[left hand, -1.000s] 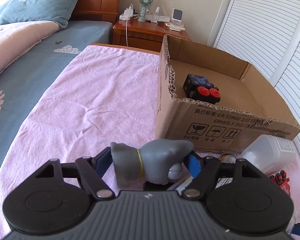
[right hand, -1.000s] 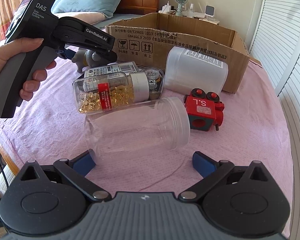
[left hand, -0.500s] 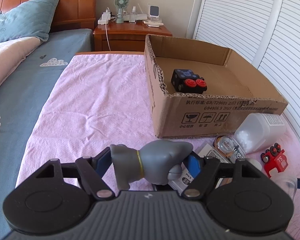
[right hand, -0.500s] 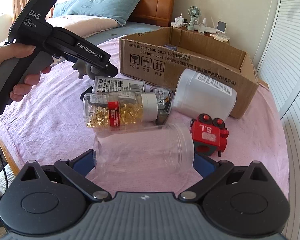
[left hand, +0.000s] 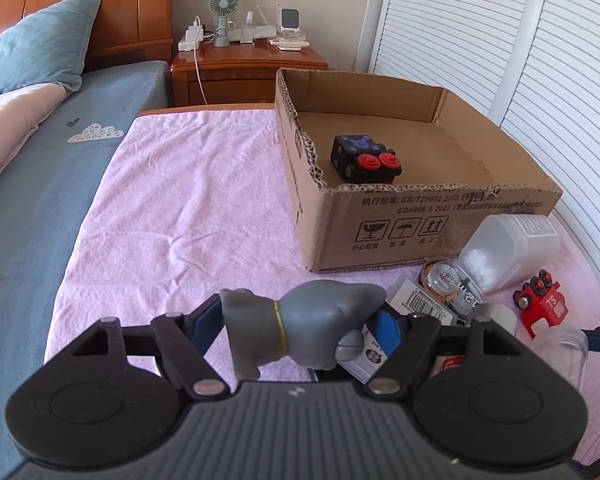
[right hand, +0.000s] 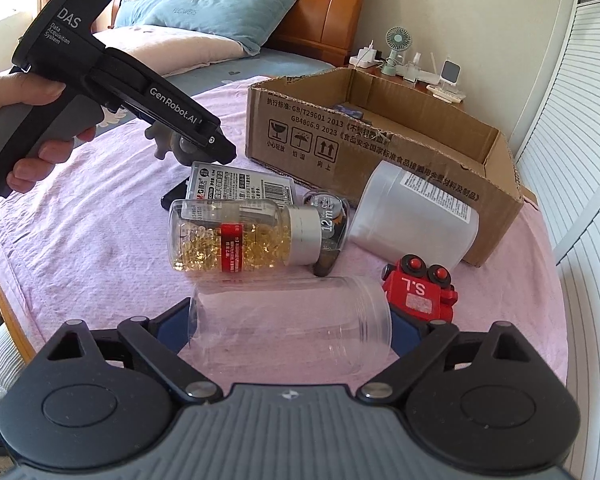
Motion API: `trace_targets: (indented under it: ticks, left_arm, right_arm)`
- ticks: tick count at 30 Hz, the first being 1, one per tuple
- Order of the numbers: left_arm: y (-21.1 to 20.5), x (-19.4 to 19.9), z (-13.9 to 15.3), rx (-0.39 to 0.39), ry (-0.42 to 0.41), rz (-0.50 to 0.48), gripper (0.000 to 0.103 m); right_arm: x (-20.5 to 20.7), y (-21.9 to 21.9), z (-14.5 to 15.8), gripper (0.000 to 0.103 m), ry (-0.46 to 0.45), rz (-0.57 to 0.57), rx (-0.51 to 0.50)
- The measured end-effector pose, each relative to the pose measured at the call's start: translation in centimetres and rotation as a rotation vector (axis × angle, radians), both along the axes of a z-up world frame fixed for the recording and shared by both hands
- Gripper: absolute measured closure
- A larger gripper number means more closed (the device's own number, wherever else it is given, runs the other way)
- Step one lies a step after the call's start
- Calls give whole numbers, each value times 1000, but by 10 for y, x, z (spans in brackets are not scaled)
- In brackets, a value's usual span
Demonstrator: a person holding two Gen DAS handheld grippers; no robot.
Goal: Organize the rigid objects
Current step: 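Close the right gripper around the clear plastic jar while left gripper holds the elephant, then carry the clear jar into the box and open the right gripper while left holds elephant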
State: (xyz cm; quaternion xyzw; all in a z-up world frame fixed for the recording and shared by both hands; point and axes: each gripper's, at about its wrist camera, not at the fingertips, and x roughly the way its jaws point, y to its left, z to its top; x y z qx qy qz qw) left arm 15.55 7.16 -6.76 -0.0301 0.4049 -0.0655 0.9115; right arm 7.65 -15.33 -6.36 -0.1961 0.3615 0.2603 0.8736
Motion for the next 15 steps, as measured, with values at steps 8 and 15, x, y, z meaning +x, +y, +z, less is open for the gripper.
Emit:
trace_targets:
  ticks: [8,15]
  left_arm:
    - [2,-6,14,32,18,-62,28]
    - [1,-20,39,58,25,-152,28]
  right_arm:
    - [1,-5,16,6,12,-32,26]
    - [9,-15,49,6,0,-42,83]
